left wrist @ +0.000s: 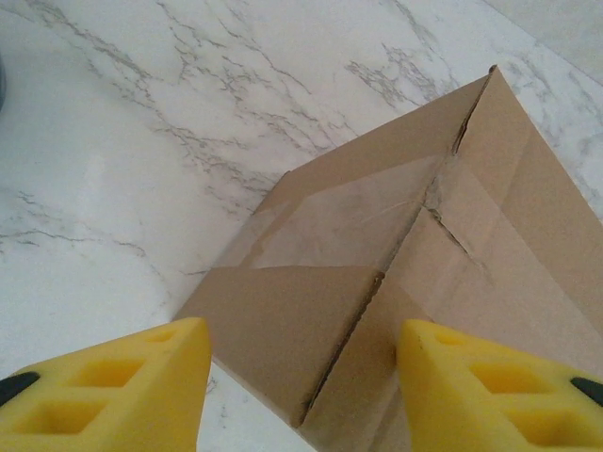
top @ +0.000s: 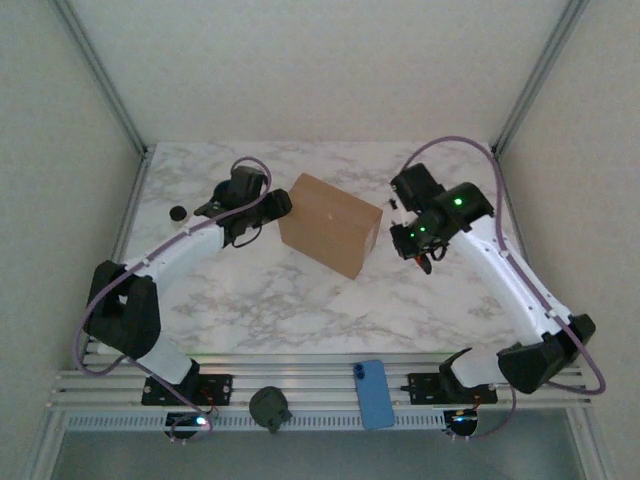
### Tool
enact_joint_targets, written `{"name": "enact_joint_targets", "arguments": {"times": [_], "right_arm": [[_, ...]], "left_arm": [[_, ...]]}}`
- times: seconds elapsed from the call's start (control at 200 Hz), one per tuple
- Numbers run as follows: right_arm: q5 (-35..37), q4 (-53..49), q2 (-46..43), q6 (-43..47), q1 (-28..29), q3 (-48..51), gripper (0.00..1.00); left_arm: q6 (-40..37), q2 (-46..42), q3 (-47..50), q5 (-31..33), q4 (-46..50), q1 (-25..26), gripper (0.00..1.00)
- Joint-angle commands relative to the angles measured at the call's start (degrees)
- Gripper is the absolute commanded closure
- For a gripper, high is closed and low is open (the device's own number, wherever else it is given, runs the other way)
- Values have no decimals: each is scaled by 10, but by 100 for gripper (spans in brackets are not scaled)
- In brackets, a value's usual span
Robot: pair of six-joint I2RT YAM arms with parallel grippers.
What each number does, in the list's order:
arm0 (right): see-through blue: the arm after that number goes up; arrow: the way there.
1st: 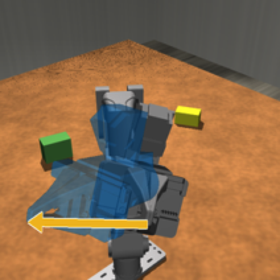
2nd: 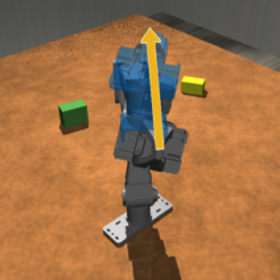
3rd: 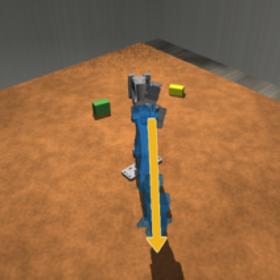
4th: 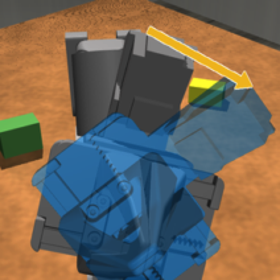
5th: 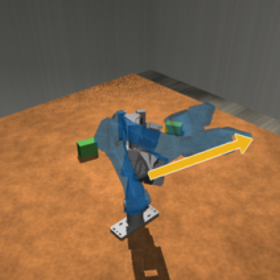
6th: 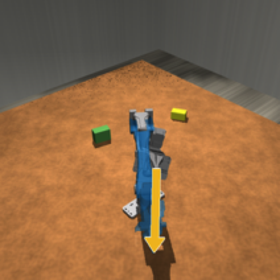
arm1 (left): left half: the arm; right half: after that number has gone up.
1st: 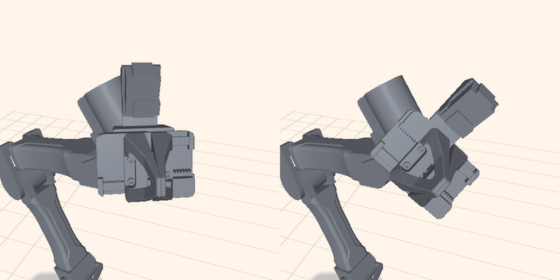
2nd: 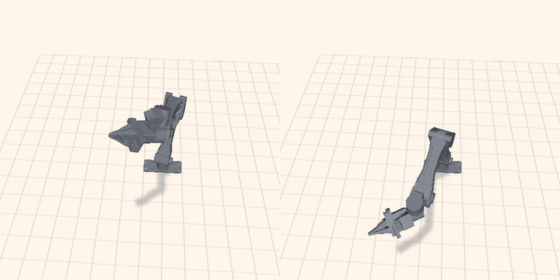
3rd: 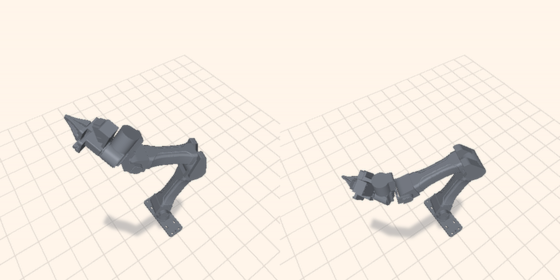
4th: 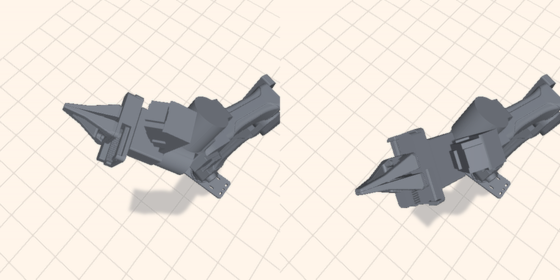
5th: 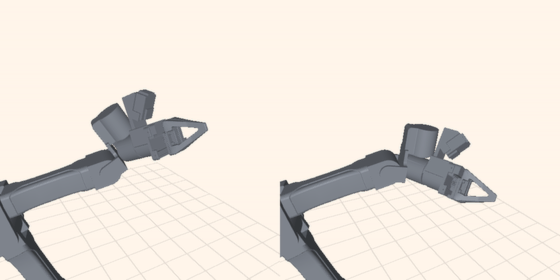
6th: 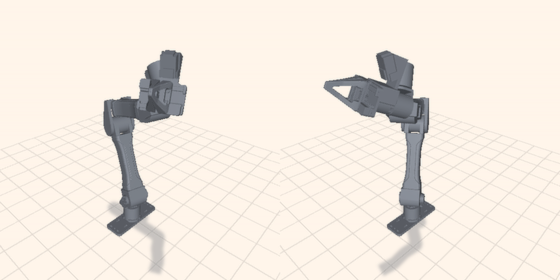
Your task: Unpack the express box
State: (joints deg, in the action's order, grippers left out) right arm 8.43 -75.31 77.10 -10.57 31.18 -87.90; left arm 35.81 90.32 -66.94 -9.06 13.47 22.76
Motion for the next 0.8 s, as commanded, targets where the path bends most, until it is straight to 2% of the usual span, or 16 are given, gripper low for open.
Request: {"name": "enact_joint_targets", "arguments": {"times": [0.0,0.155,0.26,0.32,0.441,0.641,0.796], "right_arm": [[-87,135,-57,-98,-59,73,100],[-178,319,-120,-216,-146,221,100],[-158,413,-139,-273,-170,287,100],[-120,428,-128,-280,-172,294,100],[-69,438,-89,-276,-172,290,100],[-61,467,-35,-287,-156,293,100],[-63,467,23,-281,-119,259,100]], "left_arm": [[-8,-23,-28,-38,46,-3,43],[-19,-42,-70,-37,57,-4,35],[-25,-37,-86,-3,60,-10,36],[-23,-21,-87,10,56,-20,42],[-29,25,-97,53,60,-26,48],[-42,90,-114,88,70,-27,50],[-43,109,-102,59,58,-26,51]]}}
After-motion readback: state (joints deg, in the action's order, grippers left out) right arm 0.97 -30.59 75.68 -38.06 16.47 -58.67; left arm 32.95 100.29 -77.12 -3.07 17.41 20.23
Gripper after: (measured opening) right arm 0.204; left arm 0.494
